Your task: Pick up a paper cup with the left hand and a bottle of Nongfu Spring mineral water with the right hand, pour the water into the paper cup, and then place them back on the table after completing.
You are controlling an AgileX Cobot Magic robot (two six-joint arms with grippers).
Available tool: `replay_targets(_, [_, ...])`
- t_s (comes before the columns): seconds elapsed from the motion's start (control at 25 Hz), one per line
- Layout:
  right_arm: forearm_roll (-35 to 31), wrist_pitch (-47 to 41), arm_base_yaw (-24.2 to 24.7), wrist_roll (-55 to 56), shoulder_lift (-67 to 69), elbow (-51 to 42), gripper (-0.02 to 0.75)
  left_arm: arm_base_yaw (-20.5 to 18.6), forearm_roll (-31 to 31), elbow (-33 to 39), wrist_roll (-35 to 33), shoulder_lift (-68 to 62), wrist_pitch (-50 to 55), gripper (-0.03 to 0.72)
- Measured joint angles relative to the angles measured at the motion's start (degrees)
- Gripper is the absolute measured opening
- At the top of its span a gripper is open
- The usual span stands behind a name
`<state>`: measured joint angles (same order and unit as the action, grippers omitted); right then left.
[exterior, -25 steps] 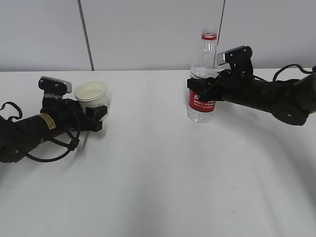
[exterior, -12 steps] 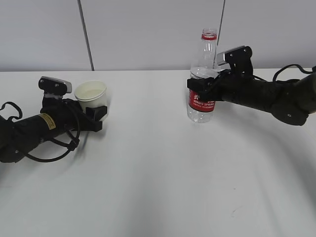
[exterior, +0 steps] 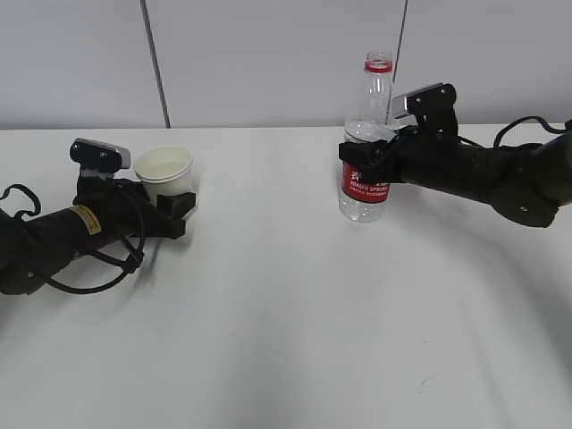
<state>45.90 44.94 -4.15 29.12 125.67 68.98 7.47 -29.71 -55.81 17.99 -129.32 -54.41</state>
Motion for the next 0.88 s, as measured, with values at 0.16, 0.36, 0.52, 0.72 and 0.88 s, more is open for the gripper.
replay_targets(0.16, [0.00,0.00,0.00,-0.03,0.00,0.00,0.386,0.00,0.00,0.00,0.00,-0.19,-0.74,0.468])
replay_targets(0.36, [0.00,0.14,0.00,-0.03,0.00,0.00,0.386,0.00,1.68,-0.06,-0.05,-0.23,-1.25,0.560])
replay_targets(0.52, [0.00,0.35,0.00,-0.13,0.09,0.00,0.386,0.00,1.90,-0.06,-0.05,-0.26,-1.29,0.579])
replay_targets(0.72, [0.00,0.35,0.05,-0.13,0.09,0.00,0.386,0.00,1.96,0.08,-0.05,-0.07,-2.29,0.582])
replay_targets(0.88, [0.00,0.35,0.05,-0.13,0.09,0.00,0.386,0.00,1.96,0.96,-0.05,0.53,-2.55,0.582])
